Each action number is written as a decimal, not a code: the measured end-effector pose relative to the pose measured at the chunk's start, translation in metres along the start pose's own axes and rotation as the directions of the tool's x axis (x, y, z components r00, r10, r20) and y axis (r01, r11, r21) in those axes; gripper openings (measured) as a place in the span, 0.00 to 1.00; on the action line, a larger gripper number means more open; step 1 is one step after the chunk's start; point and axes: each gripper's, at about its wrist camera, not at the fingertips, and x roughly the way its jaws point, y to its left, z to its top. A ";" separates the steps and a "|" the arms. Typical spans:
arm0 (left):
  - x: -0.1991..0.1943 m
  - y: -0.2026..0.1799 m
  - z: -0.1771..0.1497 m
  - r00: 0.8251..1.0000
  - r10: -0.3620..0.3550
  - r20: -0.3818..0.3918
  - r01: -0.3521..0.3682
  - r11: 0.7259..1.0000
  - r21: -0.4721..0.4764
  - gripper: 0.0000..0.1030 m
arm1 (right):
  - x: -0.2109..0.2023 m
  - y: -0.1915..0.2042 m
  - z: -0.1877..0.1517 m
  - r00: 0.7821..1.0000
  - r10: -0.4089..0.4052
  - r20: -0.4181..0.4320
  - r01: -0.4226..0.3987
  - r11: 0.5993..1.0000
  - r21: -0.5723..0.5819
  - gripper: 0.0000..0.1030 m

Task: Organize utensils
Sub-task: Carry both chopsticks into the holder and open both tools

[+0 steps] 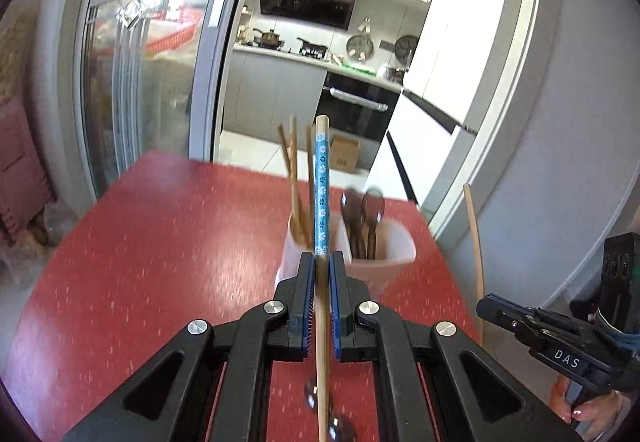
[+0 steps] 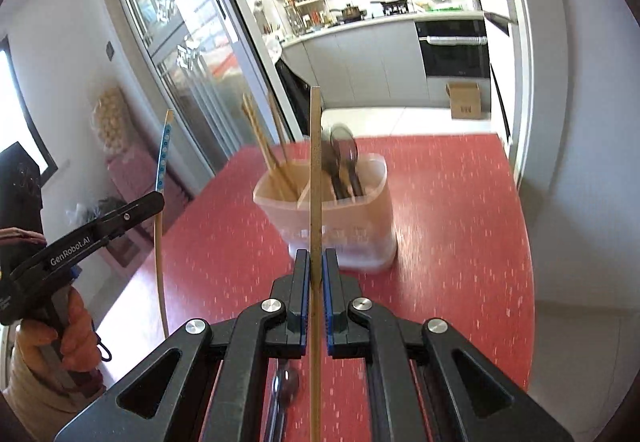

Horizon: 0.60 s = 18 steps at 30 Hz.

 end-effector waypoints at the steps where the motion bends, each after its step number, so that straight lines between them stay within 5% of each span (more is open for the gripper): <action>1: 0.005 -0.001 0.007 1.000 0.002 0.009 -0.002 1.000 -0.002 0.35 | 0.002 0.000 0.007 1.000 0.002 0.010 -0.002 1.000 0.001 0.06; 18: 0.075 0.005 0.083 0.988 0.022 0.156 -0.017 0.999 -0.030 0.35 | 0.073 -0.012 0.109 0.985 -0.001 0.172 0.004 1.000 -0.015 0.06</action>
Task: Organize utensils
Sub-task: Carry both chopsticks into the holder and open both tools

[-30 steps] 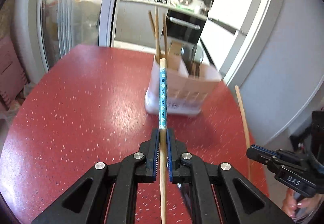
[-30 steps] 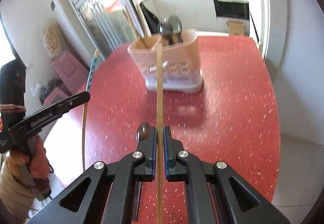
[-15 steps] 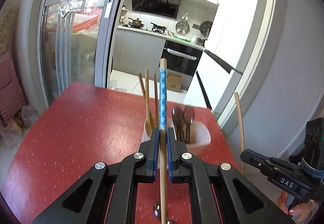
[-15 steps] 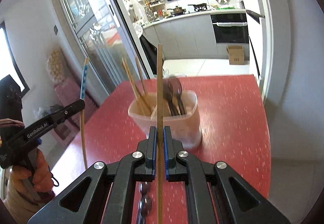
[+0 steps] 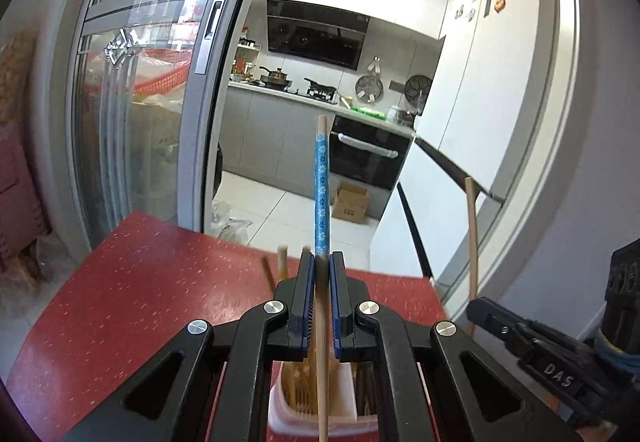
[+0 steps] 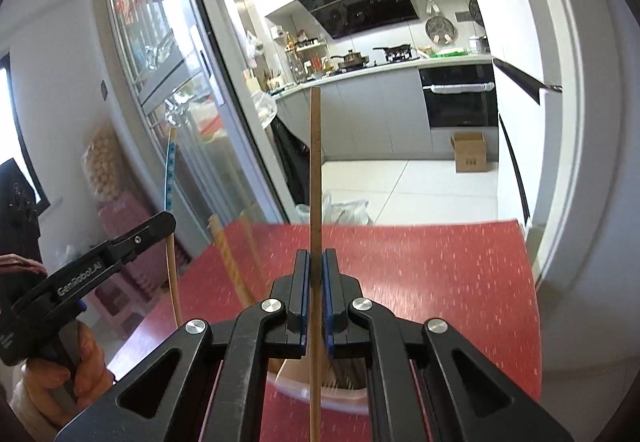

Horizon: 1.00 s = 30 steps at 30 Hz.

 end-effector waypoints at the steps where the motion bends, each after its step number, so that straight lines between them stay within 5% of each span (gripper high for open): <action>1: 0.003 0.001 0.001 1.000 -0.002 0.009 0.002 1.000 -0.004 0.35 | 0.005 -0.001 0.002 1.000 0.000 0.005 0.000 1.000 0.001 0.06; 14: 0.052 -0.001 -0.010 0.994 0.007 0.106 -0.007 1.000 -0.004 0.35 | 0.058 0.008 -0.014 0.991 -0.083 0.102 0.099 0.983 -0.156 0.06; 30: 0.053 -0.001 -0.063 0.996 0.053 0.079 -0.058 0.996 0.068 0.35 | 0.061 0.020 -0.067 0.988 -0.104 0.110 0.131 0.951 -0.281 0.06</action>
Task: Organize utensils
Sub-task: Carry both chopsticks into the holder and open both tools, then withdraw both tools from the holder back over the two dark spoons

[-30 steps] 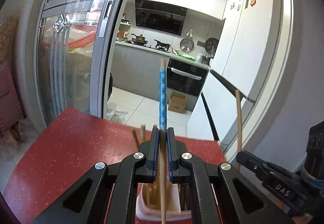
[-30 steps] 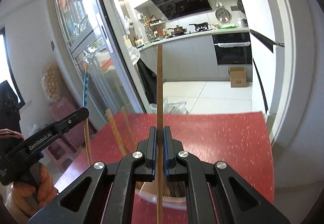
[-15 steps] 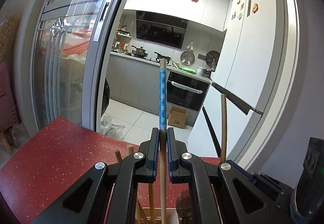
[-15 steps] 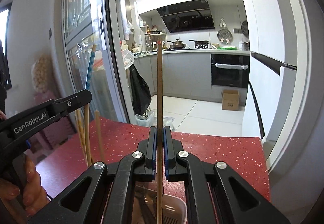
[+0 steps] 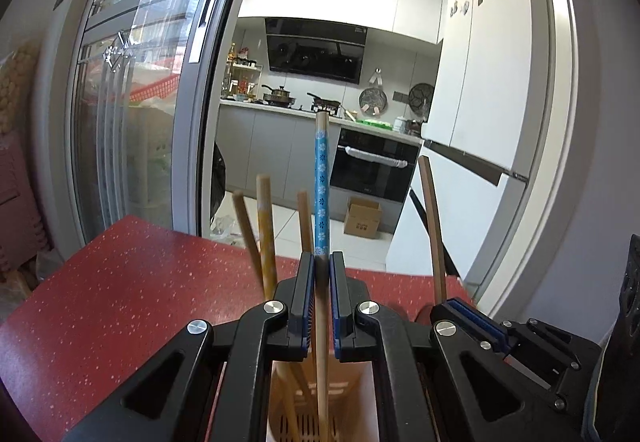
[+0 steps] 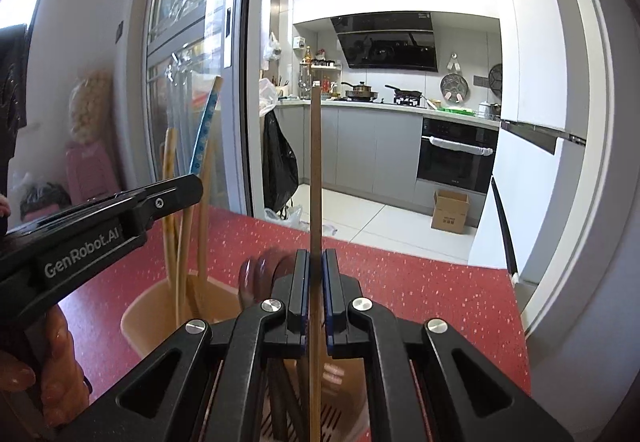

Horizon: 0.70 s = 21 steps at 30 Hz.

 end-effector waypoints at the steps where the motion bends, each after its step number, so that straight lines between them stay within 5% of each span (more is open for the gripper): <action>1: -0.001 -0.001 -0.002 1.000 0.007 -0.003 -0.007 1.000 0.008 0.35 | -0.001 0.000 -0.003 1.000 0.002 -0.009 -0.002 1.000 0.005 0.06; 14: -0.020 0.007 -0.016 0.994 0.073 -0.077 -0.069 0.996 0.052 0.35 | -0.003 0.002 -0.012 0.993 0.037 -0.112 -0.037 0.999 0.001 0.08; 16: -0.027 0.009 -0.018 0.994 0.073 -0.085 -0.069 0.996 0.051 0.35 | -0.005 0.002 -0.011 0.991 0.041 -0.130 -0.041 0.999 0.007 0.15; 18: -0.035 0.011 -0.020 0.992 0.075 -0.102 -0.071 0.996 0.048 0.35 | -0.006 0.000 -0.012 0.988 0.055 -0.147 -0.051 0.998 0.025 0.34; 21: -0.043 0.013 -0.025 0.988 0.073 -0.138 -0.067 0.997 0.044 0.35 | -0.014 -0.002 -0.012 0.987 0.059 -0.152 -0.051 0.997 0.054 0.34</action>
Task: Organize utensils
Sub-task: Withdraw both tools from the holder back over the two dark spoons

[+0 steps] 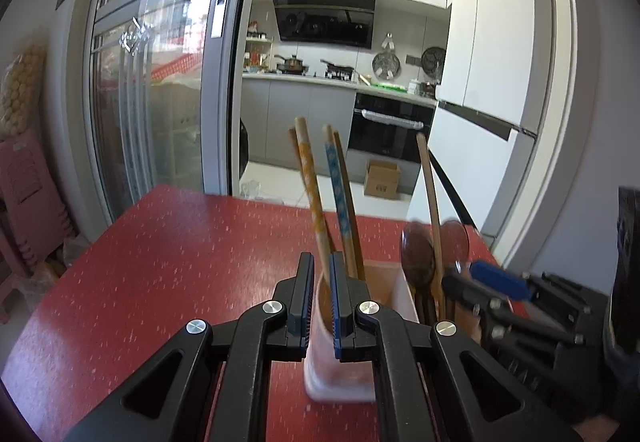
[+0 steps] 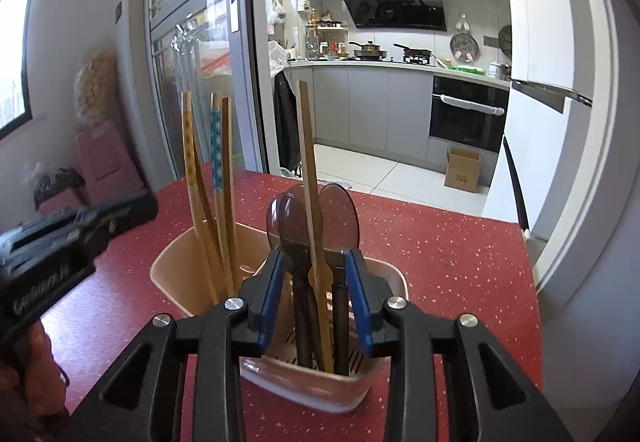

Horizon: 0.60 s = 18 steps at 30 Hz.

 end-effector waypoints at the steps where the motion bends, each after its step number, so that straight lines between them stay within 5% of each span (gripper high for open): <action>1: -0.003 0.001 -0.003 1.000 0.001 -0.015 -0.001 1.000 0.001 0.35 | -0.003 0.000 0.000 1.000 0.003 -0.003 -0.003 1.000 0.009 0.34; 7: -0.023 0.011 -0.028 0.993 -0.002 -0.122 0.001 1.000 -0.009 0.35 | -0.034 -0.002 -0.007 0.999 0.018 -0.028 -0.016 0.997 0.082 0.44; 18: -0.059 0.022 -0.105 0.945 0.010 -0.327 -0.004 1.000 0.020 0.35 | -0.073 -0.008 -0.070 0.977 0.082 -0.197 -0.022 0.958 0.287 0.50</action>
